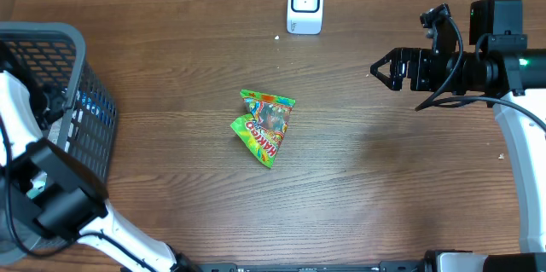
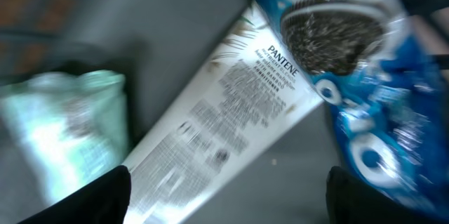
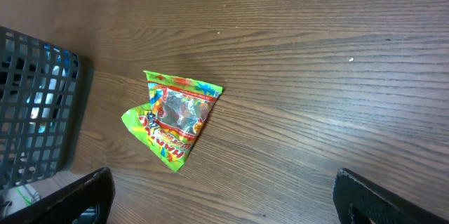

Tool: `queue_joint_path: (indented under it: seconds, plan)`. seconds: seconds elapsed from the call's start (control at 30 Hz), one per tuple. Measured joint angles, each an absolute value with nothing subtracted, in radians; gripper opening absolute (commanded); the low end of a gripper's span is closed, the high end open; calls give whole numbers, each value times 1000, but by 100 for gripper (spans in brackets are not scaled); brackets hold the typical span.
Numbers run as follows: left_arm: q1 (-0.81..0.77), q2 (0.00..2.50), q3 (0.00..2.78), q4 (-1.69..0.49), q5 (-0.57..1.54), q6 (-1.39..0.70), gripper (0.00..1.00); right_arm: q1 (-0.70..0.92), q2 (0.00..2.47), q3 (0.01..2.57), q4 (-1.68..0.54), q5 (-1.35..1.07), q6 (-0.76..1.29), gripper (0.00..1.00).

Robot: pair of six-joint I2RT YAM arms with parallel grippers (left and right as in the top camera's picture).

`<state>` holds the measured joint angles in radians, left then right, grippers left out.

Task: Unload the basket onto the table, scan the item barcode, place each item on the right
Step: 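Reach the left gripper into the basket and grasp the Pantene bottle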

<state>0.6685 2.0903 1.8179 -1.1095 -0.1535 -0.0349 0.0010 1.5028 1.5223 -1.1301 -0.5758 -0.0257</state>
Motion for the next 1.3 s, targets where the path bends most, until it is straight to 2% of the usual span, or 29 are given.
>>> queue_joint_path:
  seconds: [0.17, 0.3, 0.37, 0.47, 0.63, 0.73, 0.8, 1.0, 1.13, 1.3]
  plan:
    - [668, 2180, 1818, -1109, -155, 26, 76, 1, 1503, 1522, -1131, -576, -25, 100]
    - [668, 2194, 1818, -1113, -161, 40, 70, 1, 1503, 1522, -1130, -576, -25, 100]
    - [669, 2207, 1818, -1114, -167, 44, 63, 1, 1503, 1522, -1130, -576, -25, 100]
    - [669, 2221, 1818, -1120, -174, 58, 47, 1, 1503, 1522, -1131, -576, -25, 100]
    - [668, 2221, 1818, -1148, -181, 51, 38, 1, 1503, 1522, -1130, -576, -25, 100]
    - [669, 2221, 1818, -1185, -184, 20, 18, 1, 1503, 1522, -1130, -576, -26, 100]
    - [668, 2221, 1819, -1212, -188, 5, 12, 1, 1503, 1522, -1131, -576, -25, 100]
    - [669, 2217, 1829, -1278, -194, -17, 5, 1, 1503, 1522, -1130, -576, -25, 100]
    - [670, 2222, 1870, -1367, -171, -20, 4, 1, 1503, 1522, -1131, -576, -26, 100]
    - [673, 2251, 2076, -1548, -140, -20, 4, 1, 1503, 1522, -1130, -576, -25, 100]
